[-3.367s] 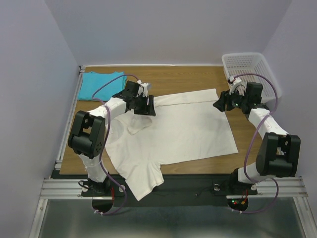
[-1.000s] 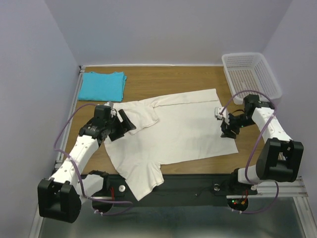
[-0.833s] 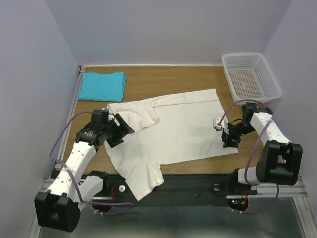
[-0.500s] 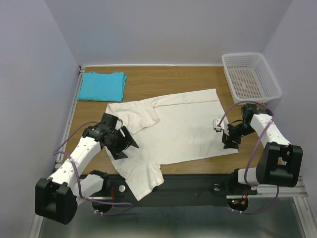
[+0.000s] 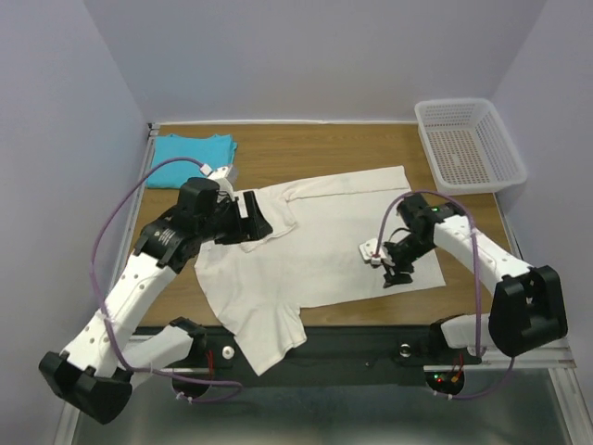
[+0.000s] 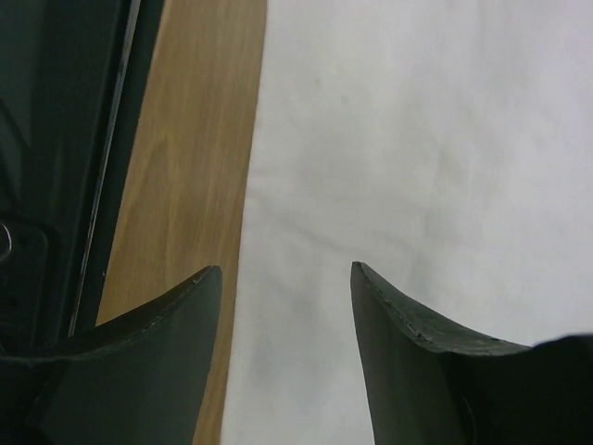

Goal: Fold and stack the t-shirts
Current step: Fold the tshirt

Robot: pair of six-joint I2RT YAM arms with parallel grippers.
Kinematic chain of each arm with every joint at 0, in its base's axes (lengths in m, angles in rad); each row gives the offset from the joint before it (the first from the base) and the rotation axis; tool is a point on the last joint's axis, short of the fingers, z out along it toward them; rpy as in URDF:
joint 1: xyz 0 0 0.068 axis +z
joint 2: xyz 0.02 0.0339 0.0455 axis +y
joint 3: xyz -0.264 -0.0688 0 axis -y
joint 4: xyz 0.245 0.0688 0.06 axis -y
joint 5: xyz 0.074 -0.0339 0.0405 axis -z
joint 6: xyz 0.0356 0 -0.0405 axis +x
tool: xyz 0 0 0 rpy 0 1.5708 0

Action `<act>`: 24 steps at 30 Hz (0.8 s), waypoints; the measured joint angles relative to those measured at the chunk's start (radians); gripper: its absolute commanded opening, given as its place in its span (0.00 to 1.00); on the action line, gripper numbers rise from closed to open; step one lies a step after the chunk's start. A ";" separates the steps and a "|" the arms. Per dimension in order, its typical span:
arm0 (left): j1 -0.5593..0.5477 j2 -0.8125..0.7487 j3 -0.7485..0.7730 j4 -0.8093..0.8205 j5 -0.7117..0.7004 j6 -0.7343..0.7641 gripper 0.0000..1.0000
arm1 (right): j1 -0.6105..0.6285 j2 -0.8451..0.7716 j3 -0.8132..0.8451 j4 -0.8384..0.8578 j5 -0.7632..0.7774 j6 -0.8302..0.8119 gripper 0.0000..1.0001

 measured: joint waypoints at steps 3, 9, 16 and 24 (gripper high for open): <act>0.000 -0.090 0.040 0.047 -0.110 0.037 0.88 | 0.221 0.040 0.076 0.055 -0.010 0.134 0.63; 0.000 -0.219 0.043 0.051 -0.318 0.028 0.93 | 0.618 0.151 0.222 0.212 0.037 0.365 0.59; 0.000 -0.464 0.034 0.082 -0.503 -0.018 0.94 | 0.990 0.311 0.293 0.331 0.119 0.620 0.59; 0.001 -0.568 0.016 0.109 -0.583 -0.033 0.93 | 1.234 0.402 0.332 0.407 0.237 0.841 0.60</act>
